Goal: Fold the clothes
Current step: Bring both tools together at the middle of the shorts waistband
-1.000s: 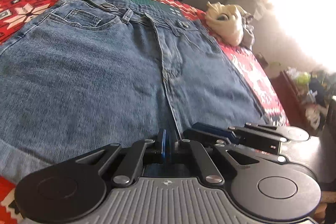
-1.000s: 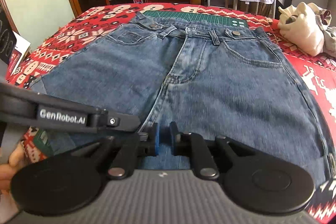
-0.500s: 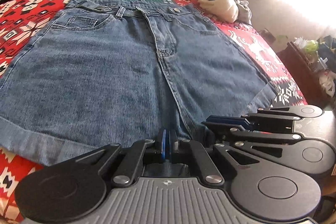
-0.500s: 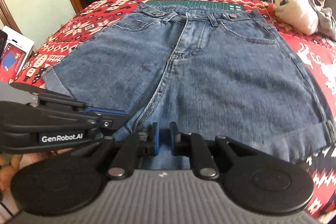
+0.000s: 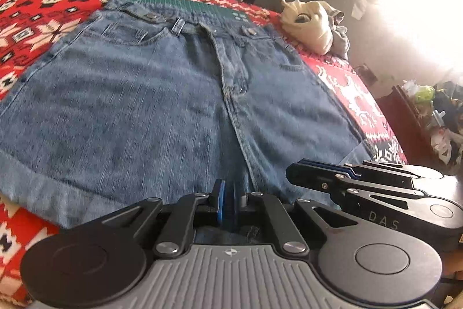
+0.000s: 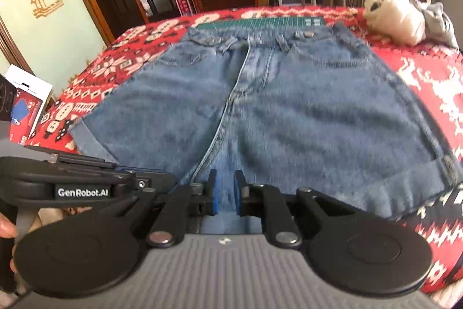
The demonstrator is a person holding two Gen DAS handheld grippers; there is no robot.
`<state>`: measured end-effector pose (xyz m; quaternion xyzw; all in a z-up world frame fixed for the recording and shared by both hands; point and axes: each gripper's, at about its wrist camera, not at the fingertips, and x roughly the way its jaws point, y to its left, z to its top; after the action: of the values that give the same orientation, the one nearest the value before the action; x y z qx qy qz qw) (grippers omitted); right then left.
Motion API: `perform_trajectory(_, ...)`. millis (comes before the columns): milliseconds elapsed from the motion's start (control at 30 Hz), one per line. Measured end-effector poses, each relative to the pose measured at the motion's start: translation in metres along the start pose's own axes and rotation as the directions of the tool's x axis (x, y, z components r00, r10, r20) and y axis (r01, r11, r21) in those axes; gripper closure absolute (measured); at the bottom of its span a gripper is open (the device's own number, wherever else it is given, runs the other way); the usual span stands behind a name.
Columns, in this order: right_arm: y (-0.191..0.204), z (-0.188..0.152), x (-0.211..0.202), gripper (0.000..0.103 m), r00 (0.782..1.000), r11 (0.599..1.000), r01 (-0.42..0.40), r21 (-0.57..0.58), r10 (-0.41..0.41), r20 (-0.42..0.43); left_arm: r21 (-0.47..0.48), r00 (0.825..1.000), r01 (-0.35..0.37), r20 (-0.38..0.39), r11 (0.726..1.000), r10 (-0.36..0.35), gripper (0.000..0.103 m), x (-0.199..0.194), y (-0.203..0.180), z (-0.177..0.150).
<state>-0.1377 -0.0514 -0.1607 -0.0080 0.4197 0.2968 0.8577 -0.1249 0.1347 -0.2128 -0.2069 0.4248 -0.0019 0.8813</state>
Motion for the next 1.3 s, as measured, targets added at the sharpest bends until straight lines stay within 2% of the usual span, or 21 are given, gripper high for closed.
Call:
perform_trajectory(100,-0.004,0.008,-0.001,0.090,1.000,1.000,0.006,0.004,-0.006,0.010,0.000,1.000,0.000,0.013,1.000,0.000,0.096,0.001,0.001,0.006)
perform_trajectory(167,-0.007,0.013,0.000,0.090,1.000,1.000,0.016,0.005,-0.016,0.019,0.000,1.000,-0.006,0.009,1.000,0.006,0.090,0.005,0.003,0.007)
perform_trajectory(333,-0.018,0.019,0.012,0.089,1.000,0.999,0.026,0.043,-0.026,-0.005,0.015,1.000,-0.005,-0.008,1.000,0.006,0.088,0.016,0.003,0.003)
perform_trajectory(400,-0.017,0.015,0.020,0.089,0.999,0.999,0.034,0.028,-0.033,-0.032,0.015,1.000,-0.005,-0.008,1.000,0.005,0.087,0.014,0.004,0.002)
perform_trajectory(533,-0.010,0.006,0.027,0.081,0.997,0.999,0.046,-0.017,-0.047,-0.054,0.019,1.000,-0.002,-0.024,1.000,0.002,0.088,0.009,0.003,-0.001)
perform_trajectory(700,-0.003,-0.001,0.021,0.081,0.996,0.998,0.039,-0.048,-0.043,-0.077,-0.012,1.000,0.004,-0.025,1.000,-0.005,0.088,0.005,0.007,-0.004)
perform_trajectory(833,-0.012,0.001,0.015,0.081,0.996,0.999,0.036,0.009,-0.035,-0.087,-0.040,1.000,0.019,0.006,0.999,-0.018,0.086,0.002,0.012,0.003)
perform_trajectory(1033,-0.025,0.022,0.011,0.081,0.997,0.998,0.057,0.030,-0.055,-0.059,0.047,0.997,-0.013,0.079,0.999,0.009,0.085,0.000,0.015,0.040)
perform_trajectory(1167,-0.031,0.051,0.012,0.082,0.998,0.998,0.063,-0.009,-0.063,-0.028,0.086,0.996,-0.042,0.086,0.995,0.034,0.087,0.015,0.023,0.071)
perform_trajectory(1300,-0.038,0.083,0.021,0.089,0.995,0.993,0.100,-0.063,-0.101,0.001,0.073,0.996,-0.055,0.075,0.996,0.050,0.088,0.035,0.037,0.099)
